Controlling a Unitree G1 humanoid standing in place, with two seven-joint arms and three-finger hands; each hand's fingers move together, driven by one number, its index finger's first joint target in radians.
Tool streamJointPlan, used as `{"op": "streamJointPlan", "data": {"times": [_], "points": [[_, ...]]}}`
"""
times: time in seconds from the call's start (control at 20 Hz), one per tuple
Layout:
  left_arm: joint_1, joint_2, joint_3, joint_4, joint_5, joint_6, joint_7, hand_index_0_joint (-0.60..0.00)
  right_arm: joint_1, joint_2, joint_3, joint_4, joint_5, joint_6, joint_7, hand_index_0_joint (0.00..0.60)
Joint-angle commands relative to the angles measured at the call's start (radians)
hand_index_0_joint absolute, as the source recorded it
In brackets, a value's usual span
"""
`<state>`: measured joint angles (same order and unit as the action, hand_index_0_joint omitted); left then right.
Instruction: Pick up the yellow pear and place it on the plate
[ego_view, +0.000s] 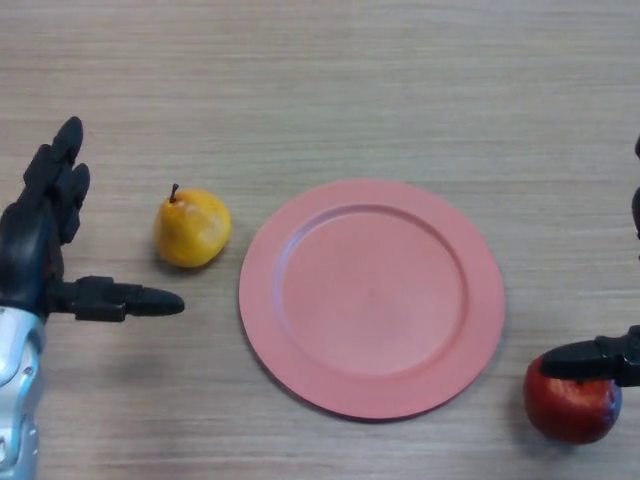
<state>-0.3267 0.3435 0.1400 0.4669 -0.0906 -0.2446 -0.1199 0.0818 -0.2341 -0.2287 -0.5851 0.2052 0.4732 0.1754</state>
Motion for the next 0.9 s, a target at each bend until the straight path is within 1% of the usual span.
{"op": "streamJointPlan", "data": {"times": [0.05,0.15,0.25,0.3,0.35,0.4,0.5,0.55,0.7,0.75,0.8,0.85,0.9], "points": [[-0.118,0.054,0.019,0.077,0.014,-0.223,0.051,0.0,-0.012,-0.031,-0.067,-0.067,-0.022,-0.128,0.011,0.0],[-0.18,0.05,-0.01,0.212,0.048,-0.291,0.049,0.0,-0.012,-0.029,-0.078,-0.077,-0.032,-0.119,0.016,0.0],[-0.23,0.038,-0.025,0.322,0.08,-0.343,0.057,0.0,-0.017,-0.03,-0.09,-0.085,-0.026,-0.104,0.022,0.0],[-0.267,0.029,-0.033,0.406,0.112,-0.407,0.09,0.0,-0.013,-0.027,-0.094,-0.091,-0.024,-0.102,0.024,0.0],[-0.293,0.03,-0.037,0.457,0.124,-0.417,0.098,0.0,-0.01,-0.025,-0.099,-0.096,-0.016,-0.092,0.025,0.0],[-0.326,0.019,-0.034,0.524,0.134,-0.455,0.136,0.0,-0.011,-0.026,-0.102,-0.096,-0.015,-0.087,0.026,0.0],[-0.368,0.008,-0.05,0.601,0.149,-0.462,0.141,0.0,-0.008,-0.031,-0.105,-0.093,-0.024,-0.086,0.032,0.0],[-0.373,0.001,-0.053,0.615,0.152,-0.464,0.141,0.0,-0.014,-0.031,-0.107,-0.091,-0.023,-0.079,0.031,0.0],[-0.41,-0.009,-0.082,0.694,0.235,-0.501,0.205,0.0,-0.013,-0.032,-0.108,-0.072,-0.039,-0.109,0.035,0.0],[-0.421,-0.011,-0.081,0.717,0.251,-0.504,0.218,0.0,-0.011,-0.034,-0.111,-0.067,-0.042,-0.116,0.039,0.0],[-0.436,-0.018,-0.082,0.743,0.27,-0.504,0.248,0.0,-0.012,-0.032,-0.11,-0.055,-0.049,-0.131,0.04,0.0],[-0.436,-0.024,-0.076,0.744,0.267,-0.491,0.248,0.0,-0.006,-0.033,-0.108,-0.052,-0.055,-0.136,0.044,0.0],[-0.447,-0.029,-0.068,0.757,0.255,-0.473,0.225,0.0,-0.005,-0.035,-0.107,-0.042,-0.066,-0.15,0.048,0.0]]}}
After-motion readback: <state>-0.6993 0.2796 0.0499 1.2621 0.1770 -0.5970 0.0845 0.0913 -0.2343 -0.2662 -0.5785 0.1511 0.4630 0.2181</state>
